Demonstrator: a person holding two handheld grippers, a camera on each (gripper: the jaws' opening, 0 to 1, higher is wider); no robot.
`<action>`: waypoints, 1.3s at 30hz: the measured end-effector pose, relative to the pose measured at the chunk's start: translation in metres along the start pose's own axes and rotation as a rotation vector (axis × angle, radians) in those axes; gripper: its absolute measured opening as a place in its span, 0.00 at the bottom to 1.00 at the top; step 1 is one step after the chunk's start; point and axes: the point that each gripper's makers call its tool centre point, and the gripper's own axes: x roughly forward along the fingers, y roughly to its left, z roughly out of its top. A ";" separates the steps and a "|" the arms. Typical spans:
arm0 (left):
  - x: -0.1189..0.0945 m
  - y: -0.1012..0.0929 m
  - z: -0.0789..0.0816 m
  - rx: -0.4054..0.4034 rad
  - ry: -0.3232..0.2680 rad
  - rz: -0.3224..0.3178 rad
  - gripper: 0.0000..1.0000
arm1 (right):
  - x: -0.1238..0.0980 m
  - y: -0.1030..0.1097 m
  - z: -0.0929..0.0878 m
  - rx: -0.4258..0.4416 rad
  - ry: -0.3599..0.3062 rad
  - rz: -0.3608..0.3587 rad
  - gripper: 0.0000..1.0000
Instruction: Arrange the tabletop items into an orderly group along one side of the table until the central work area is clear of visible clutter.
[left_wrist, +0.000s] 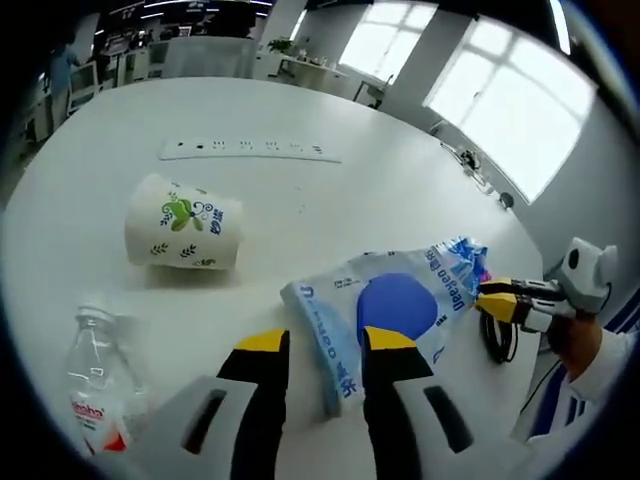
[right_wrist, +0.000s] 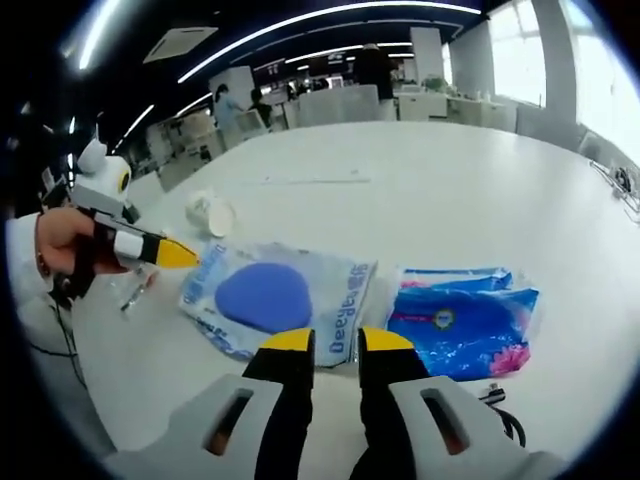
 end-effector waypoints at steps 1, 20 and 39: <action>-0.001 0.000 0.000 0.000 -0.003 0.000 0.27 | -0.001 0.000 0.001 -0.002 -0.001 0.001 0.16; -0.020 -0.011 0.015 0.026 -0.071 -0.041 0.53 | -0.009 0.011 0.016 0.015 -0.027 0.073 0.30; -0.047 -0.020 0.032 0.000 -0.168 -0.098 0.74 | -0.021 0.021 0.023 0.047 -0.049 0.133 0.38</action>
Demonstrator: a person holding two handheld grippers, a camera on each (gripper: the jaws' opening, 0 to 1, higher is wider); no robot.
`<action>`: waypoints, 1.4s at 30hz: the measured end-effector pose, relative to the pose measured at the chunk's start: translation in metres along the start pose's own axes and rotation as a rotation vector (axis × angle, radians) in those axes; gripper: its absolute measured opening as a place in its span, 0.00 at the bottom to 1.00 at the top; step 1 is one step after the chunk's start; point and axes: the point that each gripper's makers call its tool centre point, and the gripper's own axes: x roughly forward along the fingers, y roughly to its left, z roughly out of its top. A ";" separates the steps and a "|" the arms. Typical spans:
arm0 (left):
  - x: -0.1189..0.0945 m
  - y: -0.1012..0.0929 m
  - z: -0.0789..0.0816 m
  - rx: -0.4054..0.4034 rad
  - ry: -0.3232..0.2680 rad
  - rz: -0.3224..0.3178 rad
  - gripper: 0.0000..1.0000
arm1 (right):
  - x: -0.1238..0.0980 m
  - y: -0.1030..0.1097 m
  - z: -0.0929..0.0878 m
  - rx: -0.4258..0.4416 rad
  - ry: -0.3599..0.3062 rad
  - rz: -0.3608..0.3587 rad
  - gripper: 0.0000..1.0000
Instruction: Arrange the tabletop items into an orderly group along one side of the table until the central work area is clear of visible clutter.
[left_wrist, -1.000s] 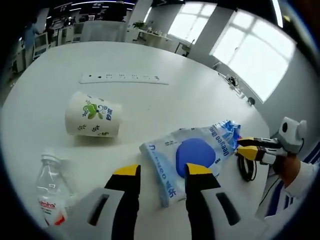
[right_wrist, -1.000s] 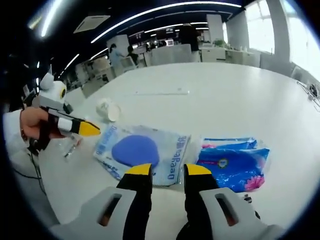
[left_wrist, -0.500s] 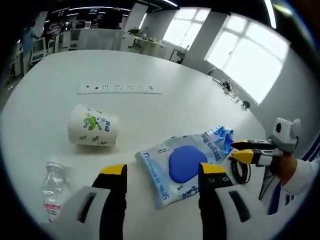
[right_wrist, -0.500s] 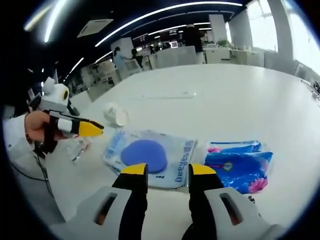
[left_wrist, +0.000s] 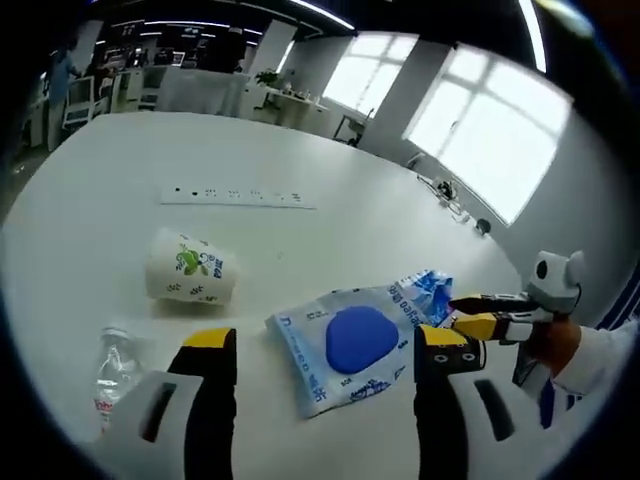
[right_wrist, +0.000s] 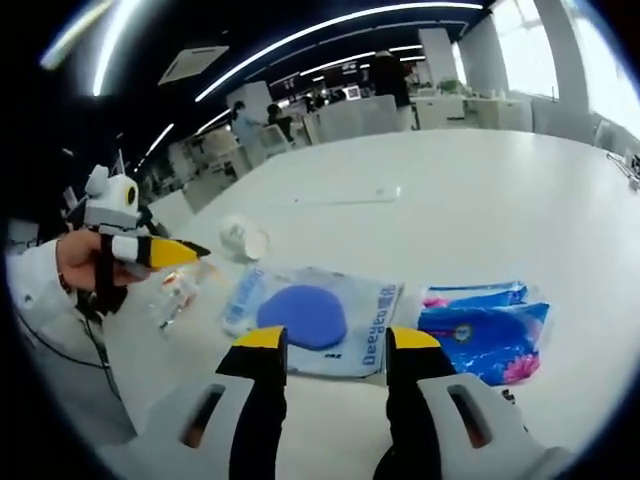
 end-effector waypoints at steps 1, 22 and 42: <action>-0.002 -0.001 0.000 -0.001 -0.003 -0.003 0.75 | -0.001 0.001 0.000 0.001 0.000 0.003 0.39; -0.034 -0.024 0.013 0.095 -0.087 -0.112 0.92 | -0.011 0.016 0.019 0.006 -0.039 0.090 0.47; -0.079 -0.021 0.025 0.082 -0.142 -0.131 1.00 | -0.020 0.030 0.023 -0.003 -0.030 0.134 0.52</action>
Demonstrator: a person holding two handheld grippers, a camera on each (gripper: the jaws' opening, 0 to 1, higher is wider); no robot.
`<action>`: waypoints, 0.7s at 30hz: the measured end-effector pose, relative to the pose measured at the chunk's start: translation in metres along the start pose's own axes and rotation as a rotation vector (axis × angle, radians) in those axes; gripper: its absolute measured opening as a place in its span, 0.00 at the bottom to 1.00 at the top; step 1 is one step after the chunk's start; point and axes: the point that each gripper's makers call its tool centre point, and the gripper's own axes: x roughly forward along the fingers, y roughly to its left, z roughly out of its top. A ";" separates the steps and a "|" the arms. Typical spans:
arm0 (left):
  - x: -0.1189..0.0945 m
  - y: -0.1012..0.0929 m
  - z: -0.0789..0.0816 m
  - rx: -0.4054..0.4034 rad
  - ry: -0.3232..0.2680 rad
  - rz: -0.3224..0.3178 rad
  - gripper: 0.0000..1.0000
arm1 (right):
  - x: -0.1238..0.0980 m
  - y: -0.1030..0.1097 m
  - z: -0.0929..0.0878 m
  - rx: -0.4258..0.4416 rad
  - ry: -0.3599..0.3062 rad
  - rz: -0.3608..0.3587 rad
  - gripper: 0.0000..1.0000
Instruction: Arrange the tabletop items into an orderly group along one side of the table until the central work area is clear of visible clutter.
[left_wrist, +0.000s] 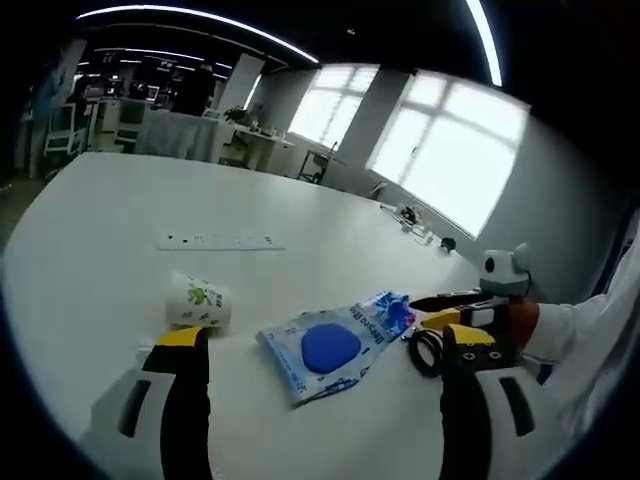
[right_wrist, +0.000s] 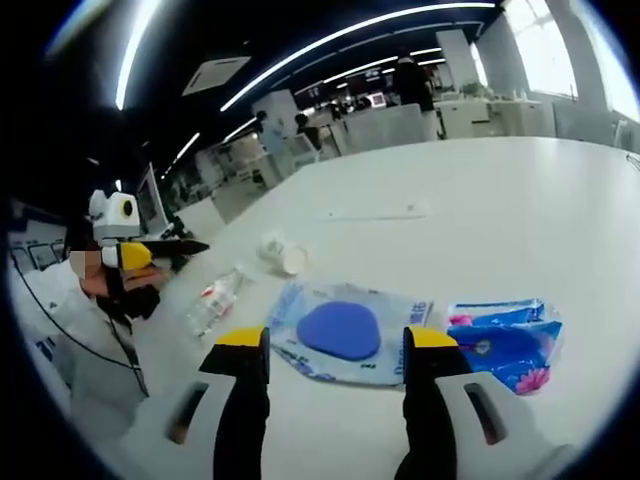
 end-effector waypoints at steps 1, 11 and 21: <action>-0.002 0.000 0.000 0.001 0.000 0.001 1.00 | 0.000 0.001 0.000 -0.002 0.001 0.001 0.52; -0.028 0.003 0.003 0.020 -0.016 0.011 1.00 | -0.006 0.008 0.003 -0.017 0.005 0.008 0.54; -0.050 0.004 0.004 0.042 -0.018 0.015 1.00 | -0.008 0.023 0.010 -0.045 0.004 0.022 0.54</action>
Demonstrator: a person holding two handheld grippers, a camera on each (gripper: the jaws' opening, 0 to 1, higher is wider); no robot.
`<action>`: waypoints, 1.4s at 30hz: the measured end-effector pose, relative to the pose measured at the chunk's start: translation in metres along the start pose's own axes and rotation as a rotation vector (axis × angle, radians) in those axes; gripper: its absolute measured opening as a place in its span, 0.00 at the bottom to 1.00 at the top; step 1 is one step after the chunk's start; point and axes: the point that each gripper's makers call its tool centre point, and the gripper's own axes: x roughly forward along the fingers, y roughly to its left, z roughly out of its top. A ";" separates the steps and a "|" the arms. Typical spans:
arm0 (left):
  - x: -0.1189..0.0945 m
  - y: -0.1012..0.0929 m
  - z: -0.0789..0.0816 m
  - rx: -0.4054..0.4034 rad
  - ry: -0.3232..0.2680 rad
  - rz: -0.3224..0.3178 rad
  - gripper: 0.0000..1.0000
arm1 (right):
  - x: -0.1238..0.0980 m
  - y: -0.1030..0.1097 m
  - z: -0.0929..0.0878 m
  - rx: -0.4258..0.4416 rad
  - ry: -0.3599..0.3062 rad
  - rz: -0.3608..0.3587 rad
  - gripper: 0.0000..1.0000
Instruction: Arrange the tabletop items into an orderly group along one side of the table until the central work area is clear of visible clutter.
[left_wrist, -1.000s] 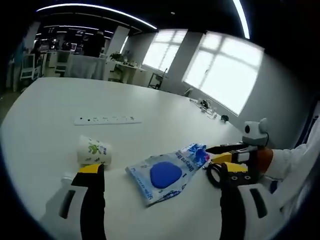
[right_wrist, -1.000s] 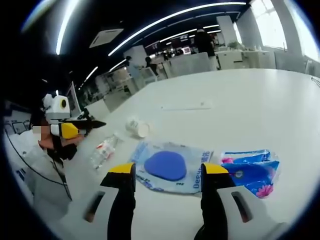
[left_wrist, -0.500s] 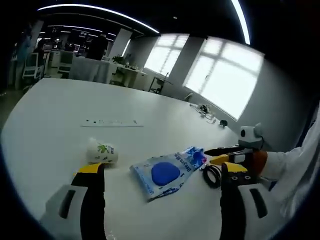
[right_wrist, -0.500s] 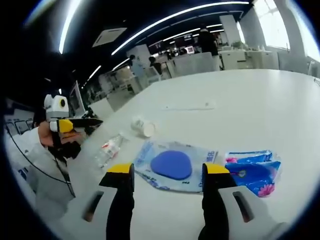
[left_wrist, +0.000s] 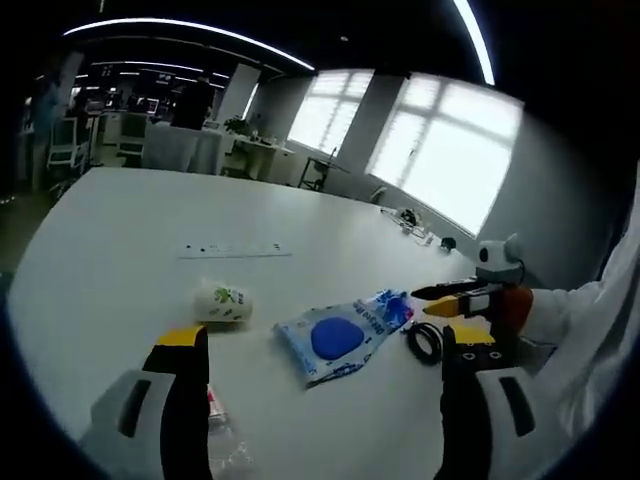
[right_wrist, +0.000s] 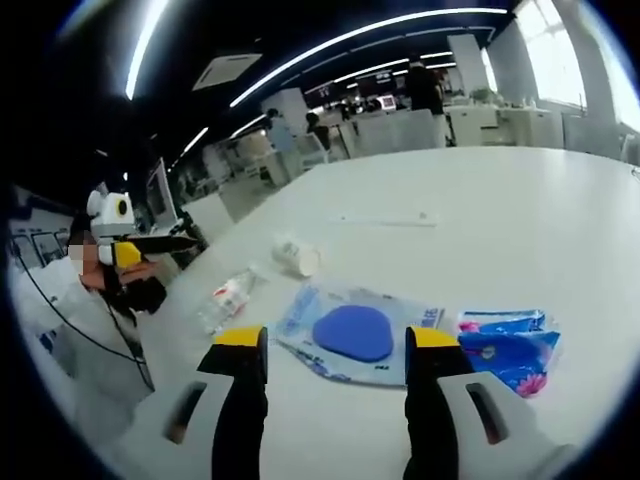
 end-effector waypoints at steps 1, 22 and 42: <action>-0.003 0.000 0.001 0.002 -0.002 0.001 1.00 | 0.001 0.002 0.000 -0.003 0.002 0.003 0.54; -0.061 0.016 -0.002 0.038 -0.011 0.037 1.00 | 0.020 0.054 0.011 -0.031 -0.005 0.049 0.55; -0.115 0.048 -0.024 0.070 0.030 0.068 1.00 | 0.064 0.115 0.015 -0.025 0.013 0.131 0.57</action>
